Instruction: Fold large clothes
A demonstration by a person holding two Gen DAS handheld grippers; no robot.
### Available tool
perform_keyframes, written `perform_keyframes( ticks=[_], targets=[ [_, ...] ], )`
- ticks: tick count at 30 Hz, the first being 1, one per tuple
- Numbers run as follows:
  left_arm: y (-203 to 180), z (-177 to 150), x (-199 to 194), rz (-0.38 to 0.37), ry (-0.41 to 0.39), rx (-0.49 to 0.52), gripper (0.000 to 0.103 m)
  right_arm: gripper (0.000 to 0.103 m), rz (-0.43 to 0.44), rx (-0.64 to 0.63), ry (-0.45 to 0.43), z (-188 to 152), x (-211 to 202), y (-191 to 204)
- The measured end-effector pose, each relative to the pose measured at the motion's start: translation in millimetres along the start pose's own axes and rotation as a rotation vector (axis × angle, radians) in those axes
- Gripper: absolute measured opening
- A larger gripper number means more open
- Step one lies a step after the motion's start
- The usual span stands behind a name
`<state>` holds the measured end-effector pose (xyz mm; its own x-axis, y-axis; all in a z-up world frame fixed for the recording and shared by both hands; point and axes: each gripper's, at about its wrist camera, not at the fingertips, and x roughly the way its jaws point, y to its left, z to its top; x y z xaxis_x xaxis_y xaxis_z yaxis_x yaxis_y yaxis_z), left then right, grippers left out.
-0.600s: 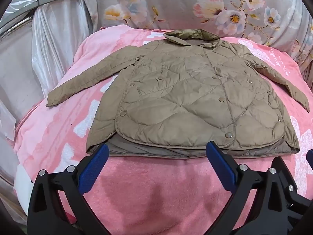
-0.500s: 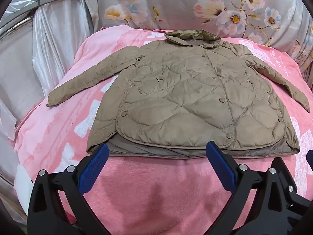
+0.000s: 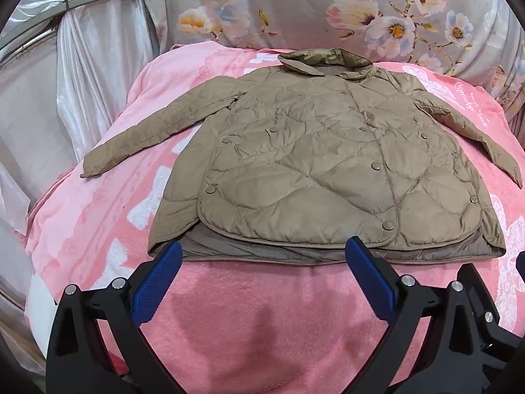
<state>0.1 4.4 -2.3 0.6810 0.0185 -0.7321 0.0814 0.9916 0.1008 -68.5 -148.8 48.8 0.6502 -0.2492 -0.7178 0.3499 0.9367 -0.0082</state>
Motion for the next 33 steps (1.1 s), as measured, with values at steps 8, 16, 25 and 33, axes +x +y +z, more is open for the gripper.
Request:
perform_keyframes(
  ticks=[8, 16, 25, 33],
  targets=[
    [1.1, 0.0, -1.4, 0.010, -0.004, 0.001, 0.097, 0.098, -0.001, -0.001, 0.000, 2.0, -0.1, -1.7],
    [1.9, 0.7, -0.6, 0.014, -0.003, 0.000, 0.097, 0.098, 0.000, -0.001, 0.001, -1.0, 0.7, 0.7],
    [2.7, 0.5, -1.2, 0.016, -0.005, -0.003, 0.097, 0.098, 0.002, 0.000, 0.001, -2.0, 0.8, 2.2],
    [3.2, 0.2, -1.0, 0.014, -0.005, -0.003, 0.097, 0.098, 0.002, 0.000, 0.000, -2.3, 0.8, 2.1]
  ],
)
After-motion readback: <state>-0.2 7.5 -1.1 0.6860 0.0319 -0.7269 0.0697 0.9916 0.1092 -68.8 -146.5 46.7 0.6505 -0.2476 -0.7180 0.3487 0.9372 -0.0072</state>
